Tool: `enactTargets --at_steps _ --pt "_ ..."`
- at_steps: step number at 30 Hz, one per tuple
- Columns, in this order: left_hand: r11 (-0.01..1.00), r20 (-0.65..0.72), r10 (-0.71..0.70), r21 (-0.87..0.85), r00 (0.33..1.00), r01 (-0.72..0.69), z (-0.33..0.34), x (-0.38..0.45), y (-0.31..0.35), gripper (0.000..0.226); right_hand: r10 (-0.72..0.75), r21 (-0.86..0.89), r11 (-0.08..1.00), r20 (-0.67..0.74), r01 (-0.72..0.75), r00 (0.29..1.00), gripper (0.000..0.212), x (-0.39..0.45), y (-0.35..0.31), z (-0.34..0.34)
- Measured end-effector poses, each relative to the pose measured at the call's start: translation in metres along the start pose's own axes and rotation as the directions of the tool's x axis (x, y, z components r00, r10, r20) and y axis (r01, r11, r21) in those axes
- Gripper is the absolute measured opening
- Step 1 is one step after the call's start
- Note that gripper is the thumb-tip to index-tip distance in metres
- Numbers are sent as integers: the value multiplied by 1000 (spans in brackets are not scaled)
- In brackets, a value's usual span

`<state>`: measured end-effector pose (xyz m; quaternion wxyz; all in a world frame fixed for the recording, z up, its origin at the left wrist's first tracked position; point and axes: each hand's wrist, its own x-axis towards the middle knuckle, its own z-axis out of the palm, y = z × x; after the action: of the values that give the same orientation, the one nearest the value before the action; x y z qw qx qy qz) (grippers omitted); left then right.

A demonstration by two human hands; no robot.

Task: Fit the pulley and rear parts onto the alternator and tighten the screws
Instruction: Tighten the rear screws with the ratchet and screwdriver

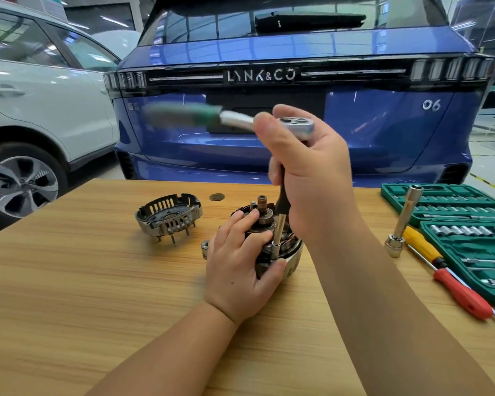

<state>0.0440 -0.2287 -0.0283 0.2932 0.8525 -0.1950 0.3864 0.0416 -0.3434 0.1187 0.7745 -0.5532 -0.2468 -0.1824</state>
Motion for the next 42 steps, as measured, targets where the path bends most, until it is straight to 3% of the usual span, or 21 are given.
enactTargets --at_steps 3,6,10,12,15,17,19,23,26,28,30,32,34,38,42 --pt "1000 4 -2 -14 1000 2 -1 0 0 44 103 -9 995 -35 -103 994 17 4 -2 -4" --pt "1000 2 -1 -16 1000 1 -1 0 0 42 155 176 967 163 -183 974 24 6 0 -8" --pt "1000 11 -4 -16 1000 5 -2 0 1 43 -104 135 988 221 76 970 36 3 10 -3" --pt "1000 13 -6 -9 1000 6 -3 0 2 44 -147 114 986 209 126 967 36 5 13 -4" --pt "1000 1 2 -2 1000 -2 -3 0 3 44 -96 255 966 230 36 968 38 7 15 -9" --pt "1000 -5 7 -1 1000 -7 -3 1 3 43 -60 367 928 303 -59 951 25 10 12 -11" --pt "1000 -4 4 -5 1000 -4 -2 1 3 42 -37 402 908 353 -116 935 41 11 8 -12" --pt "1000 -10 5 -17 1000 -6 -2 1 2 43 73 339 929 232 -151 970 27 9 7 -8" --pt "1000 0 -9 -5 1000 9 -1 0 2 45 29 108 994 53 -34 998 27 4 5 -2" --pt "1000 9 -16 -3 1000 16 -1 0 2 47 4 -18 1000 -41 -5 999 13 5 3 -3" --pt "1000 10 -15 -5 1000 15 -1 -1 1 47 76 -12 997 -38 -76 996 15 6 1 -7" --pt "1000 9 -10 -4 1000 10 -2 0 1 47 150 132 977 124 -166 981 8 6 1 -12" --pt "1000 8 -9 -4 1000 9 -2 -1 1 46 114 230 957 253 -174 961 27 4 4 -13" --pt "1000 14 -9 6 1000 9 -2 0 2 44 -144 183 978 246 100 958 35 2 11 -7" --pt "1000 25 -7 0 1000 7 -3 1 3 44 -144 229 970 244 87 959 40 5 15 -8"
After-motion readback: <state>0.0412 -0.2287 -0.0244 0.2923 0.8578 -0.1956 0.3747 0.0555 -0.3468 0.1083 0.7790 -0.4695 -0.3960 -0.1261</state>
